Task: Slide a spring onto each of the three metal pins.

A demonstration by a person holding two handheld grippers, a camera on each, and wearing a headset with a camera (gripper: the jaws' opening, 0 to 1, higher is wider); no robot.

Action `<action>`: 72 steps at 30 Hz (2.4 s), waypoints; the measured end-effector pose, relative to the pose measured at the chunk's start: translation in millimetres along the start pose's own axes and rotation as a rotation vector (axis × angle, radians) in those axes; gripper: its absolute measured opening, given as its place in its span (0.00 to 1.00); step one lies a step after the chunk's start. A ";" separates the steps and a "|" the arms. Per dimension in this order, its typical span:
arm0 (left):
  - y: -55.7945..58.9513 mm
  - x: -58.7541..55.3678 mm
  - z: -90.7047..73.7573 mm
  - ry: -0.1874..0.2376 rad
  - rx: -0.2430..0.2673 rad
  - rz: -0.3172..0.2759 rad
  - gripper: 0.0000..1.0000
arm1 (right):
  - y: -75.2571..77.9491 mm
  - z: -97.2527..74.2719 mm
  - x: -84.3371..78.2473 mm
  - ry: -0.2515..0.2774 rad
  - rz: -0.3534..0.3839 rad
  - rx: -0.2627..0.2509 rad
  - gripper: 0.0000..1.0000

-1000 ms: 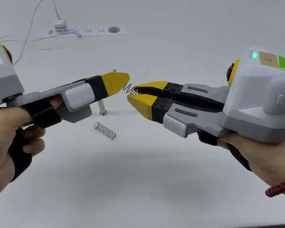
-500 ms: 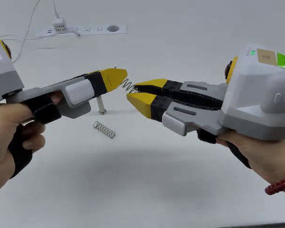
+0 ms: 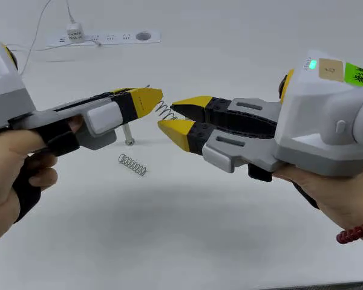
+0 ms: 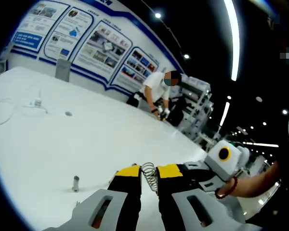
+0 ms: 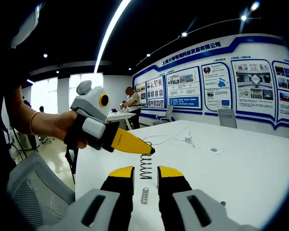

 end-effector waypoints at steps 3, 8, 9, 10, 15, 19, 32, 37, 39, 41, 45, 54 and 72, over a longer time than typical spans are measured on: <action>0.7 1.0 1.3 -0.010 0.015 0.042 0.12 | 2.0 0.2 -3.0 -0.015 0.005 -0.015 0.22; 1.7 5.4 2.8 -0.039 0.054 0.167 0.12 | 4.1 -2.7 -8.7 -0.053 0.019 -0.028 0.29; 2.3 5.9 3.6 -0.049 0.061 0.191 0.12 | 5.2 -3.9 -9.9 -0.058 0.019 -0.033 0.30; 2.3 6.2 3.9 -0.057 0.070 0.213 0.12 | 6.0 -4.8 -10.7 -0.063 0.020 -0.038 0.30; 4.4 6.0 7.7 -0.108 0.095 0.338 0.12 | 10.9 -10.6 -15.6 -0.104 0.057 -0.070 0.42; 4.8 4.9 12.3 -0.122 0.115 0.396 0.12 | 11.6 -16.2 -20.4 -0.136 0.062 -0.083 0.47; -3.3 9.6 18.7 -0.153 0.165 0.552 0.12 | 18.6 -31.5 -31.7 -0.196 0.085 -0.142 0.68; -4.9 9.4 23.2 -0.149 0.167 0.582 0.12 | 22.9 -35.5 -32.1 -0.202 0.098 -0.170 0.74; -5.9 9.4 26.7 -0.151 0.166 0.594 0.12 | 24.1 -37.6 -32.7 -0.208 0.098 -0.177 0.75; -5.0 9.6 31.1 -0.160 0.163 0.616 0.12 | 25.3 -39.6 -33.6 -0.215 0.100 -0.180 0.76; -5.1 8.1 40.9 -0.181 0.151 0.660 0.12 | 28.9 -45.0 -36.2 -0.226 0.110 -0.192 0.78; -11.6 4.2 61.7 -0.206 0.128 0.717 0.12 | 36.5 -58.3 -41.9 -0.240 0.128 -0.228 0.80; -33.7 -14.0 86.2 -0.230 0.137 0.787 0.12 | 49.5 -71.3 -50.5 -0.246 0.181 -0.297 0.80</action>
Point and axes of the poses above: the centre of the closed fingertips' face, and the gripper's own axes: z roughly forward along the fingers, y roughly to its right, x roughly out of its top, the point moved 8 cm from there along -z, roughly backward along the fingers, and after that the axes turned 10 degrees about -x, right-handed, at the moved point
